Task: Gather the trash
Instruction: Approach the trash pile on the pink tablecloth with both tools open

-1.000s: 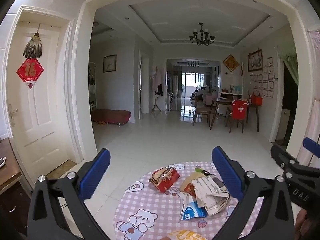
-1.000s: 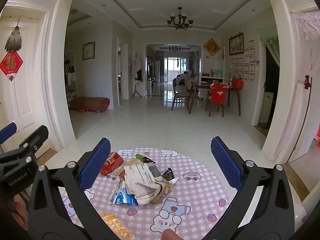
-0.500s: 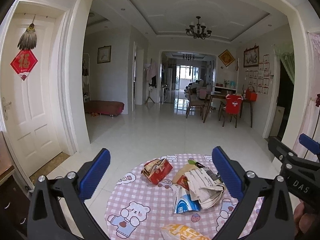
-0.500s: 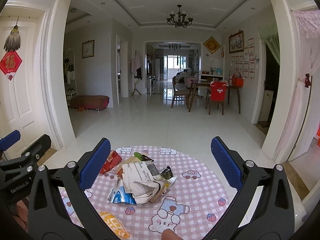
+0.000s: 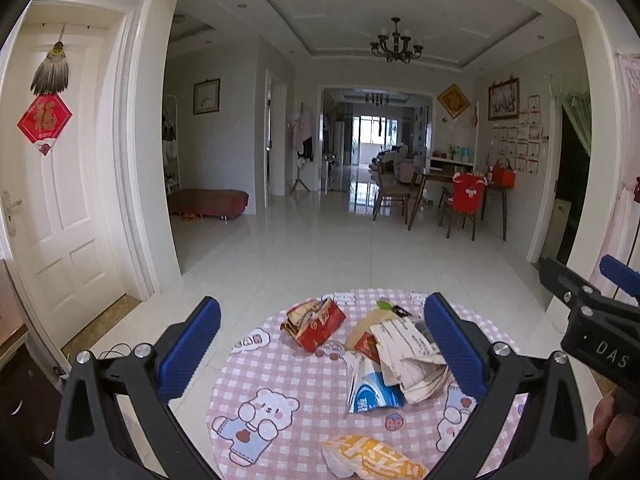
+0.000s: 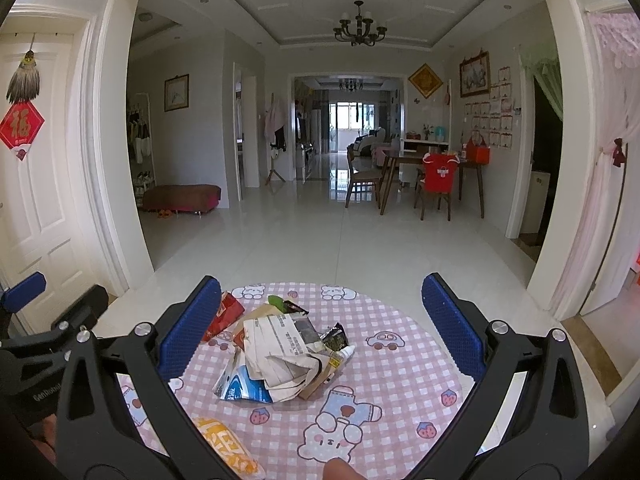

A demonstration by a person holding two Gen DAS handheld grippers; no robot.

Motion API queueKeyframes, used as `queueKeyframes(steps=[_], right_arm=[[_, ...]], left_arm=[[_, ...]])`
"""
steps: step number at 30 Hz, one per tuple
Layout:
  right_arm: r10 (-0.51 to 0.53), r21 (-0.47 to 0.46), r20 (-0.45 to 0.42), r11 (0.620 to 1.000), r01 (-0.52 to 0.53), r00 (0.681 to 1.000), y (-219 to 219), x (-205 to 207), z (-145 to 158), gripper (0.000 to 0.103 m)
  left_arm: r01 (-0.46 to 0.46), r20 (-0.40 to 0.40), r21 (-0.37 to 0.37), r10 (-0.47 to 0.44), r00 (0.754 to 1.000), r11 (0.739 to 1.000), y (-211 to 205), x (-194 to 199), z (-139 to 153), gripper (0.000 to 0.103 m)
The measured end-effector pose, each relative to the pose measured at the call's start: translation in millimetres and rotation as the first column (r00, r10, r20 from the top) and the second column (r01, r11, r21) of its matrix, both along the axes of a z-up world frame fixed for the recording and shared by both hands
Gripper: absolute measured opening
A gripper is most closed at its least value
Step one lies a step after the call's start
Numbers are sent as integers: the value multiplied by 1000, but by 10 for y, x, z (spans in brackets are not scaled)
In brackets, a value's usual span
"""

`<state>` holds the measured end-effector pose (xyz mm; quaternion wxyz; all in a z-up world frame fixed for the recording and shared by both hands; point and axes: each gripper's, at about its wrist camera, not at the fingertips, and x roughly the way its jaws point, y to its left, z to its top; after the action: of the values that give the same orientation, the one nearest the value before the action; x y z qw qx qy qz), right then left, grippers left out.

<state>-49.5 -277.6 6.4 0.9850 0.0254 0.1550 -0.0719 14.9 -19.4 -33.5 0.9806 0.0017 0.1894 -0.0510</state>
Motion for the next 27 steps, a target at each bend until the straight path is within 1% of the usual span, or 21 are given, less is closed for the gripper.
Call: queueKeyframes(steps=[3, 10, 20, 23, 27], right_arm=[[3, 1, -11, 1000, -3, 1000, -14, 19, -33, 98], [1, 7, -26, 1000, -1, 1000, -46, 44, -77, 98], [2, 8, -28, 1000, -2, 1000, -50, 30, -67, 98], [1, 10, -32, 1000, -1, 999, -53, 36, -76, 98], [3, 13, -42, 1000, -3, 999, -62, 50, -125, 98]], left_arm=[[4, -27, 7, -4, 1000, 1000, -22, 47, -75, 99], [4, -59, 5, -4, 998, 1000, -33, 110, -222, 99], [1, -59, -1, -1, 998, 1000, -46, 99, -219, 99], [1, -73, -1, -1, 997, 1000, -51, 107, -248, 99], [9, -114, 1, -9, 993, 1000, -92, 123, -354, 99]])
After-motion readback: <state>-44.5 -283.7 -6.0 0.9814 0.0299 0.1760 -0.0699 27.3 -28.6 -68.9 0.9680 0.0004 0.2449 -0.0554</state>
